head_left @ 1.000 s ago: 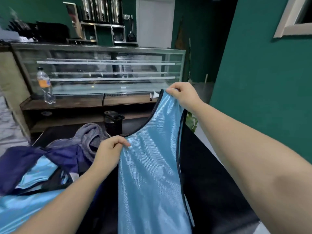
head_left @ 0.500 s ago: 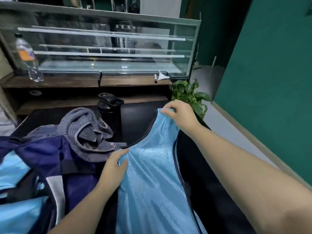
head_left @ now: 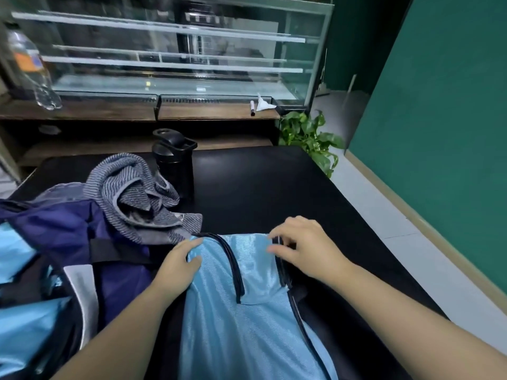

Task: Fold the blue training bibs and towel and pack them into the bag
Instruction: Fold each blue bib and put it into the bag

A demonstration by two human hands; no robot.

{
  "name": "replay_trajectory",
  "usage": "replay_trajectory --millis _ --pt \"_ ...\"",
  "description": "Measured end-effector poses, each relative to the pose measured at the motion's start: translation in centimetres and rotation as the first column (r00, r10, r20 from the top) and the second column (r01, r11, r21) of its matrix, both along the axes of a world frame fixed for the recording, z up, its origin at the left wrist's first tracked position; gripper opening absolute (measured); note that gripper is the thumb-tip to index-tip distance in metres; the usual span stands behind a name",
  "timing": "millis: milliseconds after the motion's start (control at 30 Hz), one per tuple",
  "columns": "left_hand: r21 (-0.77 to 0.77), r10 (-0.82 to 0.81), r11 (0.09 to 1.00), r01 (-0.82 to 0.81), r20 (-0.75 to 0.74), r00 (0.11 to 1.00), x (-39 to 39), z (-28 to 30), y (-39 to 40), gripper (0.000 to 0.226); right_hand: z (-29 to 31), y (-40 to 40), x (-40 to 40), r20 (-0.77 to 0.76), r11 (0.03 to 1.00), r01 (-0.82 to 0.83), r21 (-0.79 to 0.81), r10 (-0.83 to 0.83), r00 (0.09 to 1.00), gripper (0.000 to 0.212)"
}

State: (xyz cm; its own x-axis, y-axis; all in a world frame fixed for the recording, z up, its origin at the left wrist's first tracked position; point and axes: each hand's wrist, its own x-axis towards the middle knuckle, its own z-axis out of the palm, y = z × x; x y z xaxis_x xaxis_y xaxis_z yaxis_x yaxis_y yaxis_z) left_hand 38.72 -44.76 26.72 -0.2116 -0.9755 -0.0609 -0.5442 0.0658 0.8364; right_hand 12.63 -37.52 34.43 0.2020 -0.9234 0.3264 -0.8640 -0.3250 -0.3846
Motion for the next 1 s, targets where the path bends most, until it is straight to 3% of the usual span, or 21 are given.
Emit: replay_trajectory --millis 100,167,233,333,433,600,733,833,900,1000 --pt "0.01 0.008 1.0 -0.008 -0.025 1.0 0.1 0.0 -0.1 0.04 -0.9 -1.3 -1.1 0.186 0.874 0.3 0.382 -0.391 0.902 0.028" --pt "0.014 0.02 1.0 -0.02 -0.039 0.999 0.2 -0.1 -0.2 0.039 -2.0 -2.2 -1.0 0.315 0.737 0.27 0.62 -0.549 0.774 0.042" --pt "0.027 0.034 0.999 -0.033 -0.057 0.998 0.3 0.0 -0.2 0.038 -3.0 -3.0 -0.5 0.384 0.678 0.188 0.711 -0.598 0.704 0.053" --pt "0.045 0.042 0.998 -0.039 -0.056 0.998 0.4 0.2 -0.4 0.038 -3.4 -4.0 -0.1 0.428 0.647 0.088 0.757 -0.593 0.682 0.037" --pt "0.044 0.064 0.997 -0.062 -0.061 0.996 0.3 0.2 -0.5 0.036 -3.1 -4.8 0.0 0.345 0.612 0.084 0.786 -0.548 0.762 0.018" --pt "0.02 0.127 0.992 -0.125 -0.099 0.987 -0.2 -0.4 -0.9 0.033 -3.8 -4.3 0.4 0.454 0.729 0.133 0.672 -0.547 0.703 0.023" --pt "0.107 0.237 0.97 -0.219 -0.2 0.951 -0.6 -0.4 -0.9 0.026 -3.2 -3.3 0.3 0.309 0.597 0.107 0.795 -0.552 0.775 0.036" --pt "0.097 0.178 0.98 -0.173 -0.044 0.983 -0.8 0.7 -1.5 0.046 -3.0 -2.9 -0.3 0.279 0.562 0.083 0.823 -0.528 0.802 0.022" --pt "0.178 0.106 0.976 -0.129 0.136 0.985 -1.0 1.9 -2.1 0.042 -2.9 -2.6 -0.6 0.277 0.554 0.083 0.828 -0.534 0.799 0.013" --pt "0.307 0.053 0.943 -0.13 0.249 0.967 -1.7 3.2 -3.0 0.041 -2.1 -2.7 -1.6 0.198 0.559 0.171 0.812 -0.539 0.819 0.02"
